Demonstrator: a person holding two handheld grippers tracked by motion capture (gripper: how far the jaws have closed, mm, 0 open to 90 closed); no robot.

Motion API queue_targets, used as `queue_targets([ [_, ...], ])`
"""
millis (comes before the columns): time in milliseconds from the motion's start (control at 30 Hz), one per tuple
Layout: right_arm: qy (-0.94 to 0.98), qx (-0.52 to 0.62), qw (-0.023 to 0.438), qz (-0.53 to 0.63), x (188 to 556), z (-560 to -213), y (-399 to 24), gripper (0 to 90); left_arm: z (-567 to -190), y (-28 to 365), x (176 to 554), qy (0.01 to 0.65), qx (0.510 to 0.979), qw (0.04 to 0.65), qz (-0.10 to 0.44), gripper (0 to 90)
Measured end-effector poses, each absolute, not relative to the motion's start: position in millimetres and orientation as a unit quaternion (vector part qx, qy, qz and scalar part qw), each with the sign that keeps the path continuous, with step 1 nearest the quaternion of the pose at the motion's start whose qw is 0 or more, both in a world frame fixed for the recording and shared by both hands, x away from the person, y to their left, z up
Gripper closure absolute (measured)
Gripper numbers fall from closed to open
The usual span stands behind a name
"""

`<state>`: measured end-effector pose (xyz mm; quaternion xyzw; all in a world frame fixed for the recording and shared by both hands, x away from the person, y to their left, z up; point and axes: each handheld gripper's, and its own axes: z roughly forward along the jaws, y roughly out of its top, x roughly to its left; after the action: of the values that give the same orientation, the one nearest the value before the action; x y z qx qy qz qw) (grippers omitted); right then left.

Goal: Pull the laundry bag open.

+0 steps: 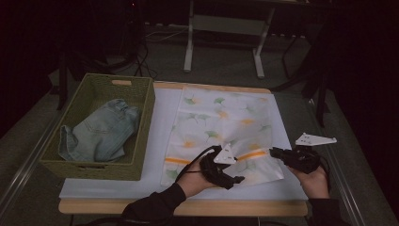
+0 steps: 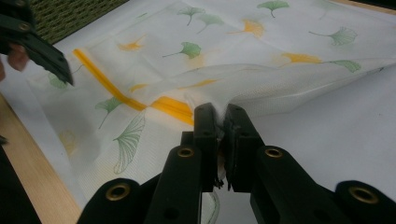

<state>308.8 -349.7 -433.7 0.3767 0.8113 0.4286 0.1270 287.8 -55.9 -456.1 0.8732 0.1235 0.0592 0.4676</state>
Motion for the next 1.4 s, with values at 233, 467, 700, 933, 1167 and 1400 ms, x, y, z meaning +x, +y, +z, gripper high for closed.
queue_targets([
  [233, 0.811, 0.369, 0.124, 0.436, 306.6, -430.0, -349.1, 84.5, -451.5, -79.2, 294.3, 0.113, 0.877, 0.465, 0.053, 37.9],
  [467, 0.815, 0.36, 0.124, 0.438, 304.0, -429.3, -343.9, 84.5, -450.4, -97.5, 302.6, 0.113, 0.879, 0.458, 0.068, 41.5],
  [700, 0.816, 0.354, 0.121, 0.44, 300.8, -428.5, -343.4, 84.5, -451.2, -106.3, 313.2, 0.114, 0.886, 0.443, 0.073, 47.6],
  [933, 0.822, 0.343, 0.115, 0.439, 298.7, -428.7, -340.8, 84.5, -455.0, -111.5, 322.4, 0.114, 0.89, 0.436, 0.075, 47.7],
  [1167, 0.826, 0.338, 0.11, 0.437, 299.3, -429.8, -336.6, 84.5, -455.7, -112.9, 319.0, 0.1, 0.894, 0.429, 0.087, 51.0],
  [1400, 0.824, 0.34, 0.111, 0.439, 299.4, -429.7, -336.1, 84.4, -444.6, -109.9, 312.0, 0.087, 0.891, 0.434, 0.097, 53.8],
])
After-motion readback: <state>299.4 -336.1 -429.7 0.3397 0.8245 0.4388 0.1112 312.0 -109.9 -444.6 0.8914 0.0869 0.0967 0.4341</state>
